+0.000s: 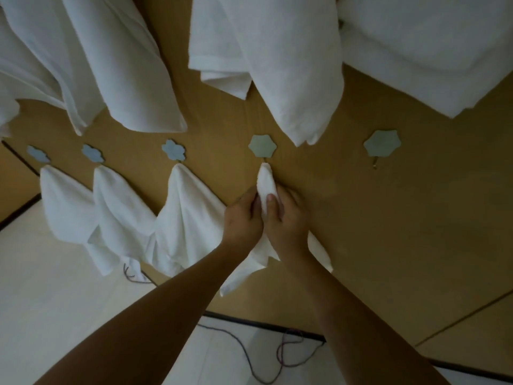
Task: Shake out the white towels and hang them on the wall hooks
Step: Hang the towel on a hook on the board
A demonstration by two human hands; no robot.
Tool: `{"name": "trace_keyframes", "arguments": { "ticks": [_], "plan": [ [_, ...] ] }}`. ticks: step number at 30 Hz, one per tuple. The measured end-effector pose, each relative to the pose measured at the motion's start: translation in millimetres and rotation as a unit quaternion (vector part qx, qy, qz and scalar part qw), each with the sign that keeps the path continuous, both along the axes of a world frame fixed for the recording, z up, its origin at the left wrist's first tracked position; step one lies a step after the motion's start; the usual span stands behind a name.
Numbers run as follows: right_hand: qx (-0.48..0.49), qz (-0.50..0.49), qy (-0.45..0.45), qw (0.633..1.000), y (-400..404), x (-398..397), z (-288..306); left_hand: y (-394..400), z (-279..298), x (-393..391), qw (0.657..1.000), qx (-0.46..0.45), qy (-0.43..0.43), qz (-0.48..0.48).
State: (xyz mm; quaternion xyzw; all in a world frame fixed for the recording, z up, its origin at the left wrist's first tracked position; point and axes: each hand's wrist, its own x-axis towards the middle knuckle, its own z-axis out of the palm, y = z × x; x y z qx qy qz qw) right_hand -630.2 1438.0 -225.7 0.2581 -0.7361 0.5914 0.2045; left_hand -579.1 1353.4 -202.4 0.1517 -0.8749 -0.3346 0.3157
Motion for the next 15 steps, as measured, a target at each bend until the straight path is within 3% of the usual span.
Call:
{"name": "trace_keyframes", "arguments": {
  "ticks": [4,9,13,15],
  "plan": [
    [0.054,0.052,-0.132,0.988,8,2,-1,-11,2,1,0.993,-0.023,-0.115,-0.015],
    [0.204,0.115,-0.335,0.912,22,19,-5,-25,-1,12,0.965,-0.043,-0.23,-0.115],
    [0.216,0.048,-0.374,0.901,46,59,-9,-40,-16,41,0.89,-0.156,-0.404,-0.14],
    [0.203,0.002,-0.378,0.903,59,85,-5,-44,-10,57,0.889,-0.205,-0.388,-0.132]
  ]
}}
